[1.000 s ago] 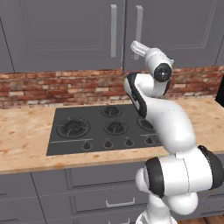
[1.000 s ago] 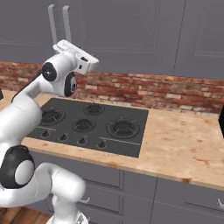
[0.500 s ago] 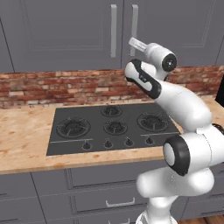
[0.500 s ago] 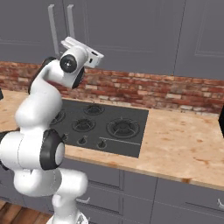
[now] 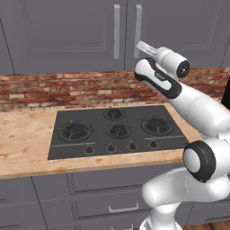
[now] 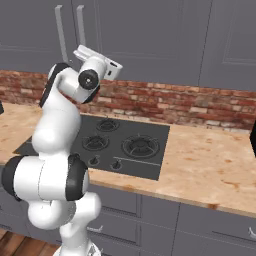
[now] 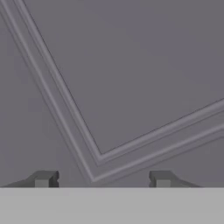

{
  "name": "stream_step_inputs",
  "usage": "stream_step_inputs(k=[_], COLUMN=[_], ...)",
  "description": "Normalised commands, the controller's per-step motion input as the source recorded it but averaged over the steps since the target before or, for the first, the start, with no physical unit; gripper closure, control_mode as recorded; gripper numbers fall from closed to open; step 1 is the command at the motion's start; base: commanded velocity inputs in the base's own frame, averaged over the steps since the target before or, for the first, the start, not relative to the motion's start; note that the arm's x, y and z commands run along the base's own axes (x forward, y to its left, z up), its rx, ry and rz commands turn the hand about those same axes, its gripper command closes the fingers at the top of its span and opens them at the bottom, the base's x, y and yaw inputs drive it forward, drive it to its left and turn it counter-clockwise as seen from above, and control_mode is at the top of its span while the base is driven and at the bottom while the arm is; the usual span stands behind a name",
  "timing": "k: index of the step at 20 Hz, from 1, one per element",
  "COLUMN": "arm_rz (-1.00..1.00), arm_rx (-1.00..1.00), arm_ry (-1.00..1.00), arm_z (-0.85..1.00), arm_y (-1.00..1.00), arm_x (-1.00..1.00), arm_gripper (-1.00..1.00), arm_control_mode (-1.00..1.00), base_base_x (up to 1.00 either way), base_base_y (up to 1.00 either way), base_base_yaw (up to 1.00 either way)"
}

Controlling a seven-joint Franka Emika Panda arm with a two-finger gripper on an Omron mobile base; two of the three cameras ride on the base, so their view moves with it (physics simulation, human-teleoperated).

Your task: Open the cabinet. Pick the spray and place it next to the sink. Then close the cabinet.

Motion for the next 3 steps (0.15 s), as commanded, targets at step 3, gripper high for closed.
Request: stream_step_inputs(k=[3], arm_rz=[0.0], arm_rx=[0.0], arm_ry=[0.0], arm_z=[0.0], arm_y=[0.0], arm_x=[0.0], arm_gripper=[-1.0], arm_control_mode=[-1.0], base_base_x=[0.0], base_base_y=[0.0], base_base_yaw=[0.0])
